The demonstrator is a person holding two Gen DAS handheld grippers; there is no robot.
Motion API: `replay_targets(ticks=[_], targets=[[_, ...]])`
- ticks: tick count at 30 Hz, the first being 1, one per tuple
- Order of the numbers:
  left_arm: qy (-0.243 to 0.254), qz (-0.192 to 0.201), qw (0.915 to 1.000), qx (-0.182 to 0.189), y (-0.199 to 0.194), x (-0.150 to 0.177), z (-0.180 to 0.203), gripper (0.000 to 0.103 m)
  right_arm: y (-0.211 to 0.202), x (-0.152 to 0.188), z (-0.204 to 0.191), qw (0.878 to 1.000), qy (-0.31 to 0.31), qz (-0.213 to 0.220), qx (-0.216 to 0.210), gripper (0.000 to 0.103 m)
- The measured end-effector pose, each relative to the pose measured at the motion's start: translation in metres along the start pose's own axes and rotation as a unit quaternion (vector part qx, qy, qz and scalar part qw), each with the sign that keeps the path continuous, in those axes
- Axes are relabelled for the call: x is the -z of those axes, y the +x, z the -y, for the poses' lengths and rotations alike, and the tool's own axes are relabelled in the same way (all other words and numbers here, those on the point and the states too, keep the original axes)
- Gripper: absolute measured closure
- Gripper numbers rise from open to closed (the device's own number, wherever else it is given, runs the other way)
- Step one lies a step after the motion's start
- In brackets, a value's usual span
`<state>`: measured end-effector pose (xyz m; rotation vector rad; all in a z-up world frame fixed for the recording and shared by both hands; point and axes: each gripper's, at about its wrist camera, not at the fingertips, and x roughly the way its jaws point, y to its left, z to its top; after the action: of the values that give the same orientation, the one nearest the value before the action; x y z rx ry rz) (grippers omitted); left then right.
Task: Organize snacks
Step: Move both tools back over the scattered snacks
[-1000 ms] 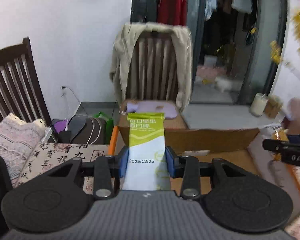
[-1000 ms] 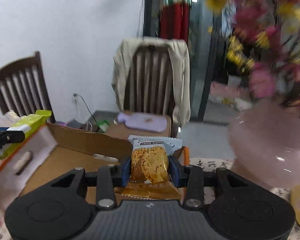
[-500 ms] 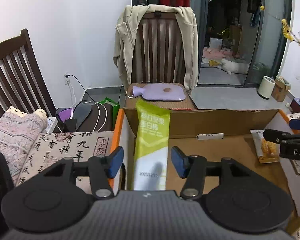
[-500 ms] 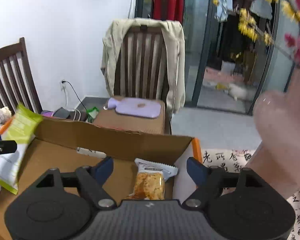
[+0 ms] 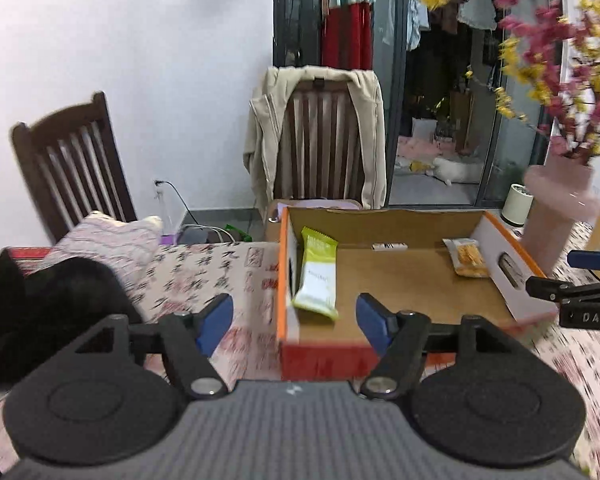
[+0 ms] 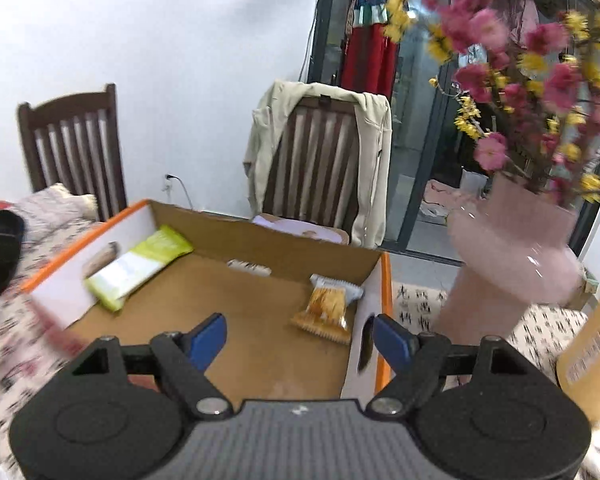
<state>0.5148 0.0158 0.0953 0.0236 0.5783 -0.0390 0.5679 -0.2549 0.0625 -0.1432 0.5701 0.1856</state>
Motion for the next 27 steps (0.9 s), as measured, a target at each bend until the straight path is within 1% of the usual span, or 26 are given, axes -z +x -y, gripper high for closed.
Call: replay_targets(ticks=[2, 5, 7, 9, 10, 12, 16, 18, 21, 23, 25, 27], targets=[[0.004, 0.018, 0.9998, 0.002, -0.035, 0.014, 0.000, 0.030, -0.033, 0.013, -0.002, 1.000, 0.008, 0.008, -0.005, 0.023], [0.000, 0.048, 0.9988, 0.009, -0.087, 0.039, -0.002, 0.022, -0.079, 0.032, -0.006, 0.999, 0.014, 0.022, -0.019, 0.020], [0.001, 0.068, 0.9977, 0.001, -0.119, 0.058, 0.000, 0.020, -0.113, 0.047, -0.011, 0.999, 0.016, 0.034, -0.030, 0.017], [0.011, 0.089, 0.9959, -0.013, -0.148, 0.079, 0.002, 0.015, -0.146, 0.064, -0.016, 0.998, 0.022, 0.048, -0.041, 0.014], [0.015, 0.100, 0.9947, -0.019, -0.161, 0.090, 0.004, 0.014, -0.163, 0.074, -0.019, 0.997, 0.024, 0.055, -0.050, 0.010], [0.022, 0.125, 0.9916, -0.024, -0.188, 0.112, 0.006, 0.007, -0.192, 0.094, -0.025, 0.996, 0.033, 0.065, -0.058, 0.009], [0.032, 0.144, 0.9885, -0.031, -0.230, 0.152, 0.013, 0.006, -0.243, 0.132, -0.036, 0.993, 0.044, 0.088, -0.061, 0.008], [0.033, 0.148, 0.9879, -0.033, -0.247, 0.169, 0.019, 0.003, -0.267, 0.153, -0.042, 0.992, 0.047, 0.100, -0.056, 0.008], [0.027, 0.136, 0.9902, -0.013, -0.264, 0.198, 0.027, 0.000, -0.296, 0.187, -0.052, 0.991, 0.042, 0.116, -0.044, 0.004], [0.037, 0.122, 0.9918, 0.000, -0.271, 0.217, 0.034, 0.000, -0.309, 0.210, -0.062, 0.992, 0.029, 0.117, -0.029, 0.003], [0.052, 0.110, 0.9926, 0.003, -0.274, 0.236, 0.042, 0.000, -0.318, 0.233, -0.071, 0.993, 0.023, 0.110, -0.020, 0.003], [0.053, 0.094, 0.9941, 0.008, -0.277, 0.251, 0.046, 0.000, -0.328, 0.257, -0.077, 0.994, 0.033, 0.105, -0.016, 0.003]])
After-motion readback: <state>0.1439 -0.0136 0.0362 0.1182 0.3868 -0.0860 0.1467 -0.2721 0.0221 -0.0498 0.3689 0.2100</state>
